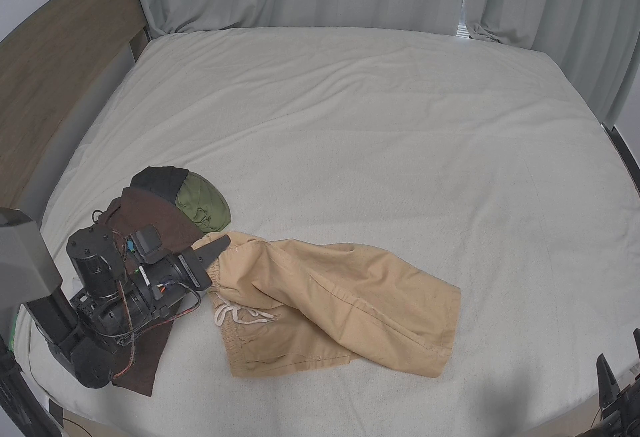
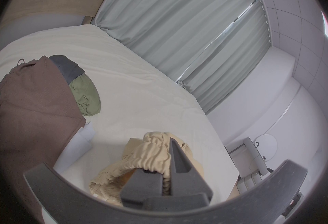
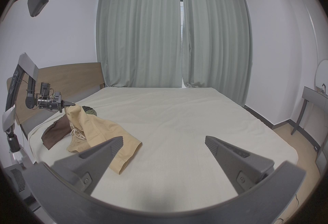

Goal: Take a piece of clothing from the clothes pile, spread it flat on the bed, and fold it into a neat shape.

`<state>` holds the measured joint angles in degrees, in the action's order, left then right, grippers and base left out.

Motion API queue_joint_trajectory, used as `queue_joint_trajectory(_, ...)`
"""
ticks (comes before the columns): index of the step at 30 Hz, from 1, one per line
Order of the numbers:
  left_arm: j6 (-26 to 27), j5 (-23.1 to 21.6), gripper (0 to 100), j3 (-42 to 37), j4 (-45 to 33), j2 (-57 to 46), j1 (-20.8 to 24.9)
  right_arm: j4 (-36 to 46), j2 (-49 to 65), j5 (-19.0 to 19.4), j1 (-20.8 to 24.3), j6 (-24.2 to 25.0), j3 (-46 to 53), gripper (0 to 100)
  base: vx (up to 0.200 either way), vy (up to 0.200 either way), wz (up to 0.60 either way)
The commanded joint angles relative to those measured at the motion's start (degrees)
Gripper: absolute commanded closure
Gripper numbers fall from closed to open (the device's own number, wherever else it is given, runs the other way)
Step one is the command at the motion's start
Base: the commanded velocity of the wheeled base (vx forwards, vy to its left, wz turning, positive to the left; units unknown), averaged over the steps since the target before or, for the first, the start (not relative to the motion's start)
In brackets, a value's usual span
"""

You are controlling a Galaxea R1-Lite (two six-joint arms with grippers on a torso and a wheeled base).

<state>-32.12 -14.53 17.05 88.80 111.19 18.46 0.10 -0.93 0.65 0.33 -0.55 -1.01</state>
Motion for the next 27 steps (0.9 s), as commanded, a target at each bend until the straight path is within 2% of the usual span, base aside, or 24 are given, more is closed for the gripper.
queue_joint_trajectory(1,0.04,-0.32,100,0.17,0.06,1.05,-1.41,-0.01,0.93,0.06,0.02,-0.07,0.92,0,0.0,0.0,0.0)
queue_joint_trajectory(12,0.13,-0.94,100,0.35,0.15,1.05,-1.67,-0.01,0.93,0.23,0.11,0.46,0.92,0,0.0,0.0,0.0)
queue_joint_trajectory(19,2.5,-0.94,100,-0.09,0.15,0.87,-1.67,-1.15,0.93,1.29,0.11,0.02,0.84,0,0.0,0.0,0.0)
queue_joint_trajectory(23,2.68,-0.94,100,-0.09,0.15,0.96,-1.67,-6.69,-1.89,1.73,0.29,0.11,-5.32,0,0.0,0.0,0.0)
queue_joint_trajectory(27,2.68,-0.94,100,-0.18,0.15,0.87,-1.67,-6.51,-7.69,1.99,1.6,0.37,-8.22,0,0.0,0.0,0.0)
